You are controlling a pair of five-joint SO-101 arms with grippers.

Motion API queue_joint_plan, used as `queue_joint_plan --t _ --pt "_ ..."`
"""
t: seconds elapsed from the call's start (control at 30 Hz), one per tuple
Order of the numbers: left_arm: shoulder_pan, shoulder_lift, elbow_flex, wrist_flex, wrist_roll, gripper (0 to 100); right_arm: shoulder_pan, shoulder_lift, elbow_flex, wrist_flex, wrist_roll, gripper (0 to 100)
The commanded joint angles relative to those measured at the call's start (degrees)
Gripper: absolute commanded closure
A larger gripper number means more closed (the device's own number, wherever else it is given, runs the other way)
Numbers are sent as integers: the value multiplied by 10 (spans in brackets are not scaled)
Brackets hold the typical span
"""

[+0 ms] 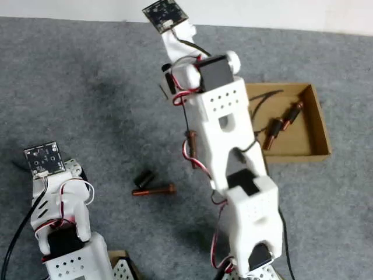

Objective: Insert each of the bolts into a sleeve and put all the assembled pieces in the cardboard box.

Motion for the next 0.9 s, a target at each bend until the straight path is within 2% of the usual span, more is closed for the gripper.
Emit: queue_joint_plan --t 0.0,0.37,0.47,0.6,0.87 --pt "-1 -7 -1 -12 5 993 7 -97 58 9 -4 994" --pt "-1 -7 -1 -12 5 993 7 -269 312 7 -3 994" --pt "-1 -7 -1 -12 5 993 7 -300 383 4 18 993" --pt "-1 -7 -1 -12 5 993 11 -355 514 -50 25 993" --pt "-1 -7 0 -11 4 993 31 -540 848 -231 25 993"
